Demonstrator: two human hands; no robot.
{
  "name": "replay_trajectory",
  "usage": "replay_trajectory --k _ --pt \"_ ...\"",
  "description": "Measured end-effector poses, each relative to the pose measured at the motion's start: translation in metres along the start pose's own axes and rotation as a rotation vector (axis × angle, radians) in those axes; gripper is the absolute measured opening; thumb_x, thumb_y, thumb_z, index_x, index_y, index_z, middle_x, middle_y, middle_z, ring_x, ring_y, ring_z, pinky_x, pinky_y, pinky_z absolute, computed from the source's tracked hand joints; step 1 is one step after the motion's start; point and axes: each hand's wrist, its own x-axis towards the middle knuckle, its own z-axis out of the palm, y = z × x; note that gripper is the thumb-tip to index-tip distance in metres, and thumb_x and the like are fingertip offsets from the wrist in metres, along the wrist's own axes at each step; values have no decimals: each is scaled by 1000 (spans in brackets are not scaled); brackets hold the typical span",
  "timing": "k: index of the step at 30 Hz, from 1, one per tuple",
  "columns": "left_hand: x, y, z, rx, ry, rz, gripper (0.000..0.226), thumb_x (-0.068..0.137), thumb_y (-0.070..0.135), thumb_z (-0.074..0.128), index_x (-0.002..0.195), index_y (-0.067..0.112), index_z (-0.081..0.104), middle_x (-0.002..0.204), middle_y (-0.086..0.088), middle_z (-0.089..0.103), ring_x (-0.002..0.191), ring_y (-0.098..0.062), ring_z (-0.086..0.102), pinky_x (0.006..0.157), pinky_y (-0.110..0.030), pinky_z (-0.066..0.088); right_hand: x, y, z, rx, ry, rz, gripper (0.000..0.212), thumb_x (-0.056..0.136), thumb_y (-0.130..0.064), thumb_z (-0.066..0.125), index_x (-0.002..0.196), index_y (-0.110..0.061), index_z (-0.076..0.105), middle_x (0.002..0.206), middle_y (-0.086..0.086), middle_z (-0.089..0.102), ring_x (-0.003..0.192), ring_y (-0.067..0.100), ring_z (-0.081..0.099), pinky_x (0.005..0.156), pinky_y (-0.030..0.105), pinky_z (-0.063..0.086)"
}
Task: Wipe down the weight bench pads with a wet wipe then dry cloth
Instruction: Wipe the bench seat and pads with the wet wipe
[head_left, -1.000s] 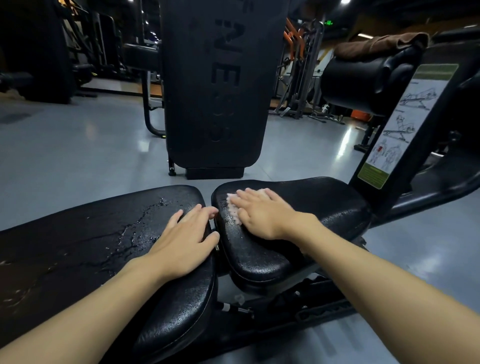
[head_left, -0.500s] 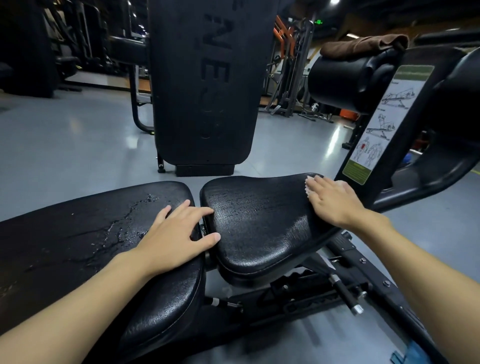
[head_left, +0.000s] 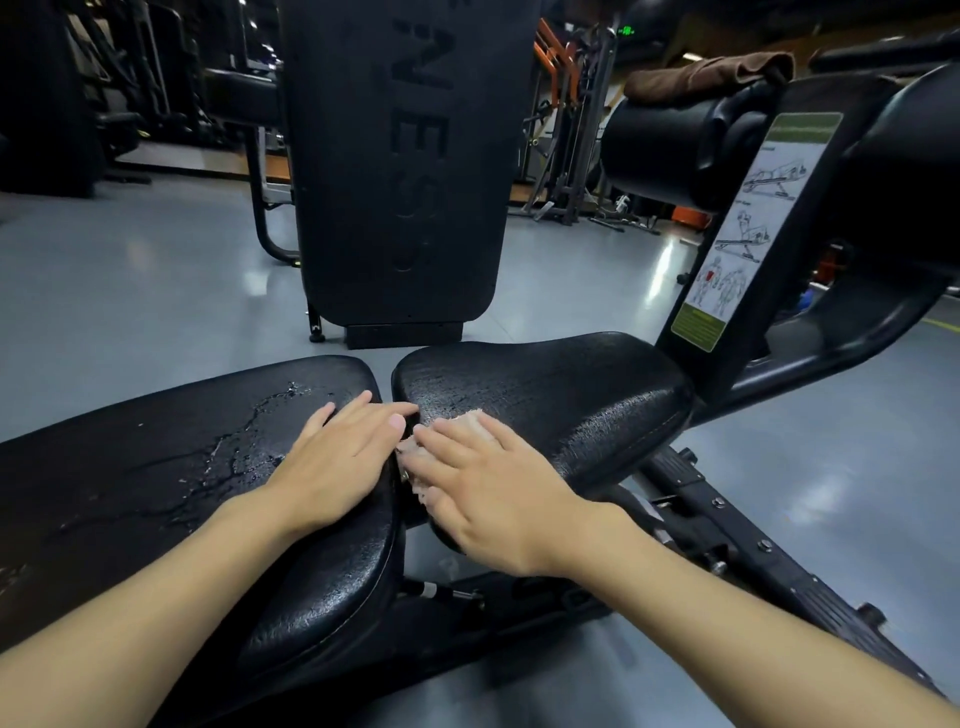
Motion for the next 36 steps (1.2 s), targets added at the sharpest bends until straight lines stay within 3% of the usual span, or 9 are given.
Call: replay_trajectory --k 3,9,14,16,20,24,31,33,36 --pt "1 -4 1 91 -36 43 70 83 68 1 141 53 36 154 28 25 147 0 8 121 -39 -1 -14 24 -3 43 40 64 66 93 -42 5 152 -29 31 162 -4 26 150 15 16 122 41 5" --pt "1 -4 0 108 -53 38 66 81 71 4 140 58 33 154 30 23 148 -1 5 121 -40 -2 -44 115 -9 97 79 459 49 107 -33 20 156 -36 18 164 -12 12 150 5 3 122 36 -4" --pt "1 -4 1 107 -50 40 67 82 69 5 141 55 33 155 30 23 148 -3 6 121 -42 -1 -43 161 0 99 188 713 50 104 -29 22 152 -29 33 160 -1 29 149 17 17 120 42 8" --pt "2 -4 1 113 -51 39 66 83 68 6 141 54 33 155 29 23 149 -4 7 121 -42 -1 -36 151 2 68 229 708 54 101 -34 18 149 -22 39 156 2 37 146 21 23 117 44 14" --pt "2 -3 1 106 -49 36 65 83 66 7 141 54 34 155 29 24 148 -4 8 121 -43 0 -31 85 7 158 236 577 56 100 -39 15 151 -28 35 160 -7 30 149 15 16 119 44 1" --pt "1 -1 1 99 -54 27 55 90 59 14 141 52 35 155 28 25 148 -4 8 121 -43 0 -31 5 11 50 370 354 46 99 -32 31 138 -21 54 139 -2 56 134 22 44 115 41 14" --pt "10 11 -7 94 -42 43 32 101 38 36 131 41 49 138 22 42 143 -7 24 118 -53 9 -53 -46 48 25 465 167 42 102 -35 35 136 -23 58 154 1 42 146 23 29 119 55 18" --pt "20 23 -9 89 -67 101 39 98 42 33 133 36 50 149 19 36 147 -4 16 120 -46 8 -49 -42 60 13 556 207 42 104 -34 32 134 -25 60 151 2 46 145 23 32 118 55 21" --pt "31 39 -6 14 -155 153 42 103 35 36 145 35 43 158 13 29 145 -2 20 113 -21 15 -40 -36 65 68 671 326 43 104 -33 30 131 -24 63 141 3 56 140 24 40 118 54 22"
